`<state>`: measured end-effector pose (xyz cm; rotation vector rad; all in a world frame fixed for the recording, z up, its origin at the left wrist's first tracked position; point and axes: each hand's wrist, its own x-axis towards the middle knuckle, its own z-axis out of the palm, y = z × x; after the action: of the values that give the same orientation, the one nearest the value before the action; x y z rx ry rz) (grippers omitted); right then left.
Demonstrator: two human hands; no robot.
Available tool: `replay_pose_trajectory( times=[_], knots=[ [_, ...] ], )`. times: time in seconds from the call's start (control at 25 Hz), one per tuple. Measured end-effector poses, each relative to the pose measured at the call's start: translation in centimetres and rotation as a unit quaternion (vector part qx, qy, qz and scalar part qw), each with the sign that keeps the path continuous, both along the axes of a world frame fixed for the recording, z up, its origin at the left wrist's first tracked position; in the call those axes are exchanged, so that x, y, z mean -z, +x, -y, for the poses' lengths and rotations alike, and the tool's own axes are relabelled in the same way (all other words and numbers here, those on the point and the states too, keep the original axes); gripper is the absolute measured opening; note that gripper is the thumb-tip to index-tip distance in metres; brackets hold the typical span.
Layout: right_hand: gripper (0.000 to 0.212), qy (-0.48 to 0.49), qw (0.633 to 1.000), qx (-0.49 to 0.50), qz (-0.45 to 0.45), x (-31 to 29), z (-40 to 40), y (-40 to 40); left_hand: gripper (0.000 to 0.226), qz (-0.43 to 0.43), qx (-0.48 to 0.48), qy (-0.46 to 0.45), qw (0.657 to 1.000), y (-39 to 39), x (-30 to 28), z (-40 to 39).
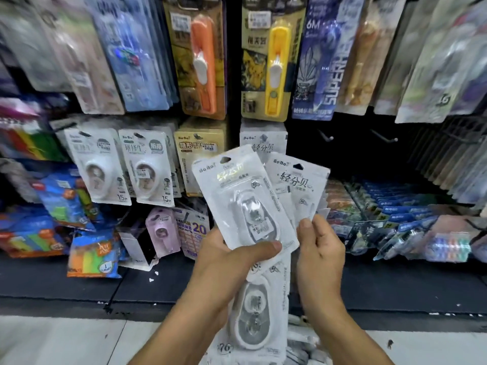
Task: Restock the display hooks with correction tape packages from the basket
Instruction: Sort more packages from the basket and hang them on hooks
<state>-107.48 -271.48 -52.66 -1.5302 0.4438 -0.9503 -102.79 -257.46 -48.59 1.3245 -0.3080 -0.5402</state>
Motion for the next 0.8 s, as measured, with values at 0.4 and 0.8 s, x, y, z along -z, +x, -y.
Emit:
replay_pose_trajectory(
  times=[0.4, 0.8],
  knots=[
    [0.026, -0.223, 0.963, 0.009, -0.149, -6.0, 4.1, 5.9, 0.054, 0.06, -0.133, -0.024, 0.989, 7.1, -6.2, -5.4],
    [0.04, -0.492, 0.831, -0.063, -0.252, -6.0, 4.3, 8.3, 0.04, 0.049, -0.069, 0.0, 0.996, 6.5, -5.2, -5.3]
  ],
)
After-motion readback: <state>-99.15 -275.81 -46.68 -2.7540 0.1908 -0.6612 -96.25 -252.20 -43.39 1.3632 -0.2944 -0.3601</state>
